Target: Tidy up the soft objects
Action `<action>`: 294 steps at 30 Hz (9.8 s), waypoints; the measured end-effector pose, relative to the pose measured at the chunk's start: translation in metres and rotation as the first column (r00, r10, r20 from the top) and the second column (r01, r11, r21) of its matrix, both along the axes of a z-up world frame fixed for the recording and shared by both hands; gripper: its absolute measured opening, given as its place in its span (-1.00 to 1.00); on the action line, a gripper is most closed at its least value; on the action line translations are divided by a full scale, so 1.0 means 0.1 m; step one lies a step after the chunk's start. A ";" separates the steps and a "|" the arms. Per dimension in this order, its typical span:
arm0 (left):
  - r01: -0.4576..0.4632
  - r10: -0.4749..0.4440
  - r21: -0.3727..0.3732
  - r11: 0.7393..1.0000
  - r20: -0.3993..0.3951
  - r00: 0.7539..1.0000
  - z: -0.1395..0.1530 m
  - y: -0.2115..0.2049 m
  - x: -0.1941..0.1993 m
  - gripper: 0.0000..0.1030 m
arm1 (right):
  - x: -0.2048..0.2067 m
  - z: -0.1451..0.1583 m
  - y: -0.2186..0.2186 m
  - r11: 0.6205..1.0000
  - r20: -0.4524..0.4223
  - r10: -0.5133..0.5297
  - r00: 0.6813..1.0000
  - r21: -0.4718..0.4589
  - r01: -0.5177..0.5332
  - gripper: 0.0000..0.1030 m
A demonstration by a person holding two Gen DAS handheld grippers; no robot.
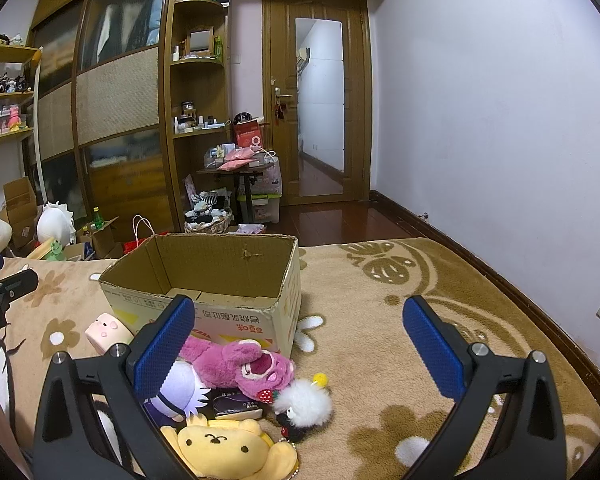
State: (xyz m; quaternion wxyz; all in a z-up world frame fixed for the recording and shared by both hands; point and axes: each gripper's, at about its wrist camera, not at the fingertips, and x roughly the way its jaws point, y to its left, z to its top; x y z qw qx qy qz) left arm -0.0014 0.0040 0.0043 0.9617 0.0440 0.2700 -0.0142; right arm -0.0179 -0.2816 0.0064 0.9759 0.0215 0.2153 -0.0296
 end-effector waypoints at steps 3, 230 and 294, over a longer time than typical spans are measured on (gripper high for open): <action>0.001 -0.001 0.001 1.000 0.001 1.000 0.00 0.00 0.00 0.99 | 0.00 0.00 0.00 1.000 -0.001 0.001 1.000 0.001 -0.001 1.00; 0.175 -0.174 0.000 0.985 -0.088 0.981 -0.45 -0.64 1.25 0.14 | 1.33 -0.32 0.25 0.974 -0.054 0.213 0.976 0.088 -0.208 0.87; 0.037 -0.036 -0.005 0.999 -0.373 0.927 -0.64 -0.23 0.83 0.88 | 0.65 -0.40 -0.18 0.968 -0.244 0.090 0.966 0.248 -0.027 1.00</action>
